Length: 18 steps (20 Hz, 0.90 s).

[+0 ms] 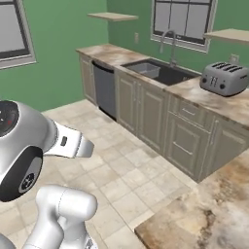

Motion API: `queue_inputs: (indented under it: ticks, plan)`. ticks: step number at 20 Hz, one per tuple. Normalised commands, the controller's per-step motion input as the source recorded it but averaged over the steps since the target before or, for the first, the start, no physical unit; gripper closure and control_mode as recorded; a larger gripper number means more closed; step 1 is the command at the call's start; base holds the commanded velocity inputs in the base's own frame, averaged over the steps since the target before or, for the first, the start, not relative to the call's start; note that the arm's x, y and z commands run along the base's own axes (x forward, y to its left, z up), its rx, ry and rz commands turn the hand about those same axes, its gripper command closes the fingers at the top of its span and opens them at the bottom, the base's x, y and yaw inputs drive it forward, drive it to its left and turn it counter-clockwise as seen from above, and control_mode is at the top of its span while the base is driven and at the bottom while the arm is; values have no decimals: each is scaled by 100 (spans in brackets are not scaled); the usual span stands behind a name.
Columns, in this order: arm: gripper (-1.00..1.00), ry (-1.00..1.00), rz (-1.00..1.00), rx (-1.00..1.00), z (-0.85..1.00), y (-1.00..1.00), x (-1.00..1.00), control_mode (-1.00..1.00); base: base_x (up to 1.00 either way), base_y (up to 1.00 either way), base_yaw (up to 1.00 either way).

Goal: Collect the paprika, ketchup, and shaker from the cabinet and place them next to the stove.

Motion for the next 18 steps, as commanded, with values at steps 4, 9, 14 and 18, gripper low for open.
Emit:
queue_inputs:
  ticks: [4, 9, 14, 18]
  plan:
    - [-100, 0, 0, 0, 0, 0, 0, 100, 6, -6, -44]
    - [-100, 0, 0, 0, 0, 0, 0, 100, 13, 1, -41]
    - [-100, 0, 0, 0, 0, 0, 0, 100, 2, 33, -39]
    - [-100, 0, 0, 0, 0, 0, 0, 100, 0, 74, -34]
